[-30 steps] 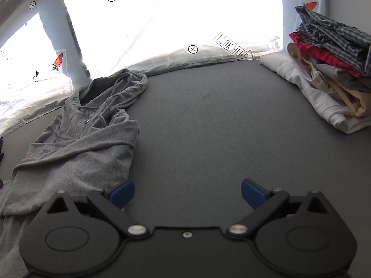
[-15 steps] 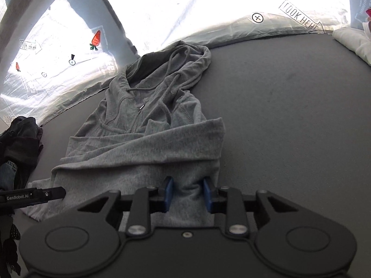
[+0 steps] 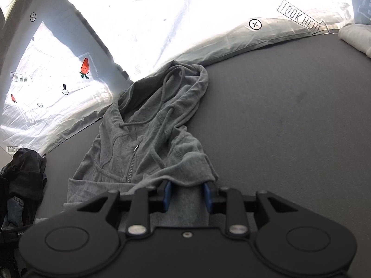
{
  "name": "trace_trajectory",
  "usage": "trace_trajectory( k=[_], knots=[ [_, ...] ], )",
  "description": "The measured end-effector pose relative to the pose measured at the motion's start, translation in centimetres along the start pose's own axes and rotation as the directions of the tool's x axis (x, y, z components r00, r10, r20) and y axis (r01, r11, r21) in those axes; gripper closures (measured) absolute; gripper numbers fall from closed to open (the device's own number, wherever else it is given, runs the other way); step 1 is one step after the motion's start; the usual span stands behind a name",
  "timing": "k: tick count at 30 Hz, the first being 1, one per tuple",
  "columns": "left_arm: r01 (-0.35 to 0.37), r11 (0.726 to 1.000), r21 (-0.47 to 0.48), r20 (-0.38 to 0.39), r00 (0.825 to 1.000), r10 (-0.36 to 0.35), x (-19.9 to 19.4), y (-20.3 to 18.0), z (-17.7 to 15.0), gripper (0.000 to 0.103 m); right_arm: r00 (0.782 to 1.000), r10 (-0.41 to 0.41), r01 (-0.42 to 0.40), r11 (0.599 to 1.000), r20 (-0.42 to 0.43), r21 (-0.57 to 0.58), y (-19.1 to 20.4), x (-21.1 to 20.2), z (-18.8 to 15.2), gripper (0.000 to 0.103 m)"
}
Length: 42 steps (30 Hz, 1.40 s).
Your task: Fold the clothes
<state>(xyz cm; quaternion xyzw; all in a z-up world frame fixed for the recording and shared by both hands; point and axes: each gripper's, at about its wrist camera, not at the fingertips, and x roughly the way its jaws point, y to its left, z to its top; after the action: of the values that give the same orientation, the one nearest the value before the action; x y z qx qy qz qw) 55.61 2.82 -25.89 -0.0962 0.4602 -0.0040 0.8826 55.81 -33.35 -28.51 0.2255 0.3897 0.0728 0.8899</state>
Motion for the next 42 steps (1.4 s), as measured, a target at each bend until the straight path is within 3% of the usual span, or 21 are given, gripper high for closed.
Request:
trace_trajectory(
  k=[11, 18, 23, 29, 33, 35, 38, 42],
  knots=[
    [-0.021, 1.000, 0.021, 0.013, 1.000, 0.020, 0.8, 0.1, 0.5, 0.021, 1.000, 0.018, -0.018, 1.000, -0.001, 0.018, -0.4, 2.5, 3.1, 0.067],
    [-0.010, 1.000, 0.004, 0.016, 1.000, 0.009, 0.8, 0.5, 0.6, 0.020, 0.996, 0.045, -0.062, 0.974, 0.082, 0.218, -2.3, 1.9, 4.4, 0.067],
    [-0.006, 1.000, -0.011, 0.024, 1.000, 0.006, 0.8, 0.6, 0.5, 0.019, 0.998, 0.011, -0.025, 0.967, 0.058, 0.253, -3.4, -0.7, 2.3, 0.063],
    [-0.015, 1.000, -0.006, 0.023, 1.000, 0.015, 1.0, 0.2, 0.5, 0.014, 0.994, 0.103, -0.088, 0.926, -0.022, 0.367, -3.9, -1.2, -1.7, 0.060],
    [-0.007, 1.000, -0.007, 0.021, 1.000, 0.007, 0.9, 0.4, 0.5, 0.014, 0.992, 0.113, -0.089, 0.928, -0.047, 0.362, -2.8, 0.0, -1.8, 0.054],
    [-0.002, 1.000, -0.011, 0.023, 1.000, 0.002, 0.8, 0.5, 0.4, 0.014, 0.992, 0.115, -0.091, 0.932, -0.049, 0.352, -2.8, 0.6, -1.3, 0.059],
    [-0.003, 1.000, -0.009, 0.025, 1.000, 0.004, 0.8, 0.4, 0.4, 0.013, 0.991, 0.122, -0.095, 0.921, -0.048, 0.378, -3.4, 1.8, 0.2, 0.075],
    [-0.004, 1.000, 0.001, 0.025, 1.000, 0.004, 0.9, 0.2, 0.3, 0.011, 0.985, 0.173, -0.149, 0.884, -0.014, 0.444, -4.4, 3.1, 2.4, 0.085]
  ],
)
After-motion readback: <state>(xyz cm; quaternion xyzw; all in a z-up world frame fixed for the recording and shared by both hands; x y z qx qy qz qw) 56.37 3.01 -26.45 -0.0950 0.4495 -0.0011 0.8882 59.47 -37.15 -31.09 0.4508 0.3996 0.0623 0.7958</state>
